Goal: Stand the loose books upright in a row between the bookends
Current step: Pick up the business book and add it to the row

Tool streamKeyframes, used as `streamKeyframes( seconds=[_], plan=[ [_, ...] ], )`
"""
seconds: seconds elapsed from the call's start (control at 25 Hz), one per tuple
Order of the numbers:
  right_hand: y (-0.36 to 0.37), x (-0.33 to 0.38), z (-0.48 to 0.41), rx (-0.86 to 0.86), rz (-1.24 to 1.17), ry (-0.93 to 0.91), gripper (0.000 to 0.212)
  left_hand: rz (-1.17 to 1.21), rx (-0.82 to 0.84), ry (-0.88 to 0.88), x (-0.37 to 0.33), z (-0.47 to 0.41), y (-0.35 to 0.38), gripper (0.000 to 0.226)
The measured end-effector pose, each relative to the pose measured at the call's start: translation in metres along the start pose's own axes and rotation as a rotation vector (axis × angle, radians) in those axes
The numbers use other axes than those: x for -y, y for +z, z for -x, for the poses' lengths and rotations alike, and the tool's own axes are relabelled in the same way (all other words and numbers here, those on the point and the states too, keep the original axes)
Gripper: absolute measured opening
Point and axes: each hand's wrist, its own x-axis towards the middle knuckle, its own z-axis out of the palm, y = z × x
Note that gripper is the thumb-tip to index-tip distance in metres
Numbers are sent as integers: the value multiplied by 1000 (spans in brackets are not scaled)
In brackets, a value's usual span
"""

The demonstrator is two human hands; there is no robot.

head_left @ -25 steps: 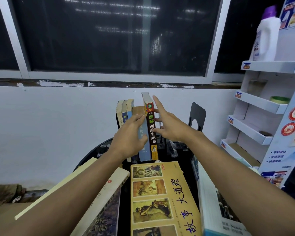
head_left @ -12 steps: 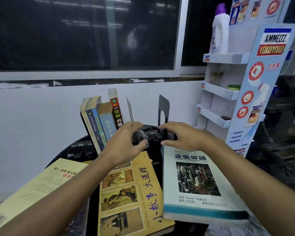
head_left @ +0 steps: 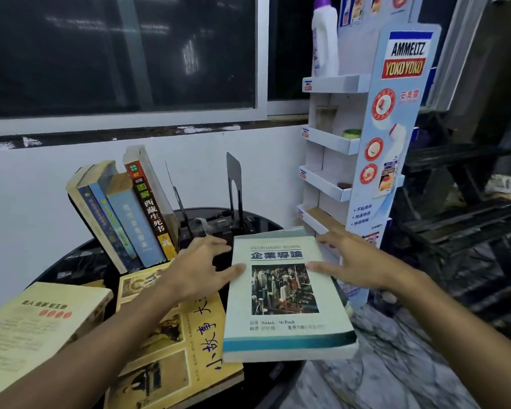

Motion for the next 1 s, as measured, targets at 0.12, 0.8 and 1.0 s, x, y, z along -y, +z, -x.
streamKeyframes(
  seconds=[0.12, 0.8, 1.0],
  plan=[
    [6, -10, 7, 8, -21, 34, 74, -115, 22, 0, 2, -3, 8, 95],
    [24, -18, -2, 53, -197, 65, 42, 447, -24, 28, -14, 10, 10, 22],
    [19, -20, 0, 6, -228, 58, 49, 853, 15, 3, -28, 17, 9, 31]
  ],
)
